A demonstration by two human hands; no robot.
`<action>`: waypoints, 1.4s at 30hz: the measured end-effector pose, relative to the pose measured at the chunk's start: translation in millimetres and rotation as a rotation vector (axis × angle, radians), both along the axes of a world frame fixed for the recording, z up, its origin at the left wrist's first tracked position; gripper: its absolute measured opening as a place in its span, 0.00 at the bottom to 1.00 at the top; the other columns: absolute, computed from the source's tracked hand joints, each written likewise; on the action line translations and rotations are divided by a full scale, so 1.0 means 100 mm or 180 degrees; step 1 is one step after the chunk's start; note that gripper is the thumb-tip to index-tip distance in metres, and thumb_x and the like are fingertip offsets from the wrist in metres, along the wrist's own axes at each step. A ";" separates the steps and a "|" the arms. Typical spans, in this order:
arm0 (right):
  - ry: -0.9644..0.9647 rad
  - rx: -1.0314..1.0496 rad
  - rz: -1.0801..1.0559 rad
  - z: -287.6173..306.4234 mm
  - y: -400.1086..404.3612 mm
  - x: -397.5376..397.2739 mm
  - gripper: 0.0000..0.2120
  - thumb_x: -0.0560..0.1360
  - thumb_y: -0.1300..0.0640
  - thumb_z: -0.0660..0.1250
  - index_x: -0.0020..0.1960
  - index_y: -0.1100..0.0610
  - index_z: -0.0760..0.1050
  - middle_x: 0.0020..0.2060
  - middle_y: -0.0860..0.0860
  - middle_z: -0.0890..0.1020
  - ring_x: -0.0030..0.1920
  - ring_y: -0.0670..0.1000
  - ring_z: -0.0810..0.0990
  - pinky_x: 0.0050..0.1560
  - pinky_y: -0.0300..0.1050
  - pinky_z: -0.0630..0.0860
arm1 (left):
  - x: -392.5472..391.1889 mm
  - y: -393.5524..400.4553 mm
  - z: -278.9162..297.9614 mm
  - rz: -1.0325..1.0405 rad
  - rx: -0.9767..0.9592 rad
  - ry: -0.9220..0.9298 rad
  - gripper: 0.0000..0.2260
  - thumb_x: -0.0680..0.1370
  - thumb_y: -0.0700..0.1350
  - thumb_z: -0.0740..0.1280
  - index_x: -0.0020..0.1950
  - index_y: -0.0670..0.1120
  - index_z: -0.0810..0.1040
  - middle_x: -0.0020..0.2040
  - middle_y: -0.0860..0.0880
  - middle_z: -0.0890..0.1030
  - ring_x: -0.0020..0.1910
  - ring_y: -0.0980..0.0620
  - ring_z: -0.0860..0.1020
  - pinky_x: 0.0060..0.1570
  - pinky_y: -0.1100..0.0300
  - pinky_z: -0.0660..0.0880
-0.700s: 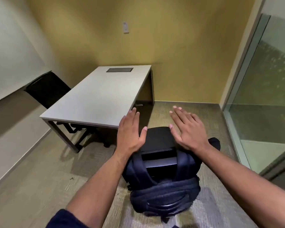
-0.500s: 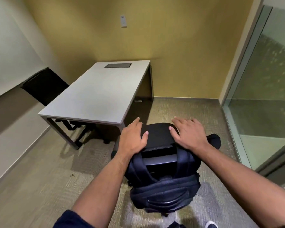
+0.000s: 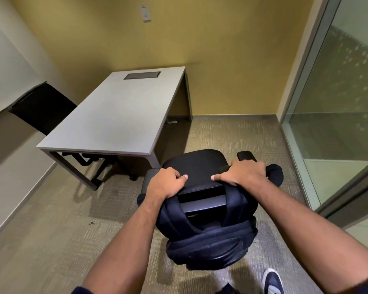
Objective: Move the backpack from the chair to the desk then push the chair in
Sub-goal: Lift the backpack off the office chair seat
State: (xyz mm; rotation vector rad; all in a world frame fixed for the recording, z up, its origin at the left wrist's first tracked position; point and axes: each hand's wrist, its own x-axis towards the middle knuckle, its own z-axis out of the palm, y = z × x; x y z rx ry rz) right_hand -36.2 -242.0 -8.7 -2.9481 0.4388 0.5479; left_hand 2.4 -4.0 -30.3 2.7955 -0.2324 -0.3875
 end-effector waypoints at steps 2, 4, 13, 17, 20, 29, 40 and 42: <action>0.0054 0.0254 -0.0077 0.01 -0.02 0.01 0.31 0.69 0.24 0.62 0.56 0.48 0.79 0.56 0.50 0.84 0.61 0.57 0.80 0.67 0.58 0.68 | 0.00 -0.01 0.01 -0.0021 -0.0031 0.0019 0.23 0.81 0.60 0.63 0.35 0.46 0.80 0.34 0.50 0.81 0.37 0.50 0.79 0.35 0.57 0.68; 0.0019 0.0518 -0.0187 0.01 -0.06 0.02 0.26 0.67 0.29 0.66 0.54 0.48 0.78 0.51 0.50 0.83 0.59 0.58 0.80 0.67 0.58 0.69 | 0.01 0.00 0.01 -0.0033 -0.0091 0.0030 0.22 0.82 0.59 0.63 0.35 0.46 0.79 0.34 0.50 0.81 0.37 0.50 0.80 0.36 0.56 0.69; -0.0658 0.1658 -0.0949 -0.09 -0.21 0.01 0.27 0.60 0.36 0.75 0.56 0.42 0.77 0.52 0.45 0.83 0.55 0.53 0.81 0.56 0.48 0.77 | 0.08 0.04 -0.07 -0.0111 -0.0273 0.0059 0.22 0.81 0.61 0.64 0.39 0.46 0.83 0.38 0.48 0.85 0.41 0.48 0.82 0.49 0.50 0.79; -0.1209 0.2018 -0.1252 -0.11 -0.23 -0.03 0.27 0.61 0.40 0.77 0.58 0.43 0.77 0.49 0.42 0.83 0.53 0.51 0.81 0.53 0.47 0.77 | 0.10 0.05 -0.06 -0.0117 -0.0328 0.0120 0.23 0.81 0.61 0.65 0.41 0.44 0.84 0.39 0.46 0.85 0.43 0.46 0.82 0.52 0.49 0.79; -0.1608 0.2270 -0.1461 -0.10 -0.24 -0.06 0.25 0.61 0.44 0.78 0.57 0.43 0.77 0.45 0.42 0.82 0.51 0.51 0.82 0.50 0.46 0.77 | 0.10 0.03 -0.05 -0.0164 -0.0331 0.0268 0.22 0.81 0.61 0.65 0.41 0.44 0.83 0.41 0.46 0.85 0.44 0.45 0.82 0.52 0.50 0.77; -0.2958 0.3176 -0.2224 -0.04 -0.35 -0.27 0.28 0.59 0.55 0.81 0.57 0.44 0.79 0.49 0.44 0.84 0.50 0.45 0.84 0.54 0.45 0.82 | 0.17 0.00 -0.06 -0.0074 -0.0427 0.0833 0.21 0.82 0.59 0.67 0.47 0.41 0.84 0.45 0.43 0.85 0.48 0.44 0.82 0.48 0.53 0.72; -0.3844 0.3270 -0.2782 -0.03 -0.39 -0.46 0.24 0.64 0.61 0.81 0.56 0.50 0.77 0.47 0.45 0.84 0.46 0.45 0.84 0.39 0.29 0.77 | 0.27 0.09 -0.10 0.0021 -0.0632 0.1162 0.19 0.81 0.59 0.67 0.52 0.43 0.85 0.51 0.45 0.85 0.51 0.48 0.81 0.58 0.51 0.74; -0.3884 0.3199 -0.2847 -0.06 -0.43 -0.51 0.25 0.65 0.59 0.81 0.58 0.49 0.75 0.47 0.45 0.84 0.46 0.44 0.83 0.40 0.31 0.78 | 0.26 0.07 -0.09 0.0017 -0.0627 0.1159 0.19 0.81 0.59 0.67 0.51 0.44 0.85 0.50 0.46 0.84 0.49 0.49 0.81 0.55 0.52 0.73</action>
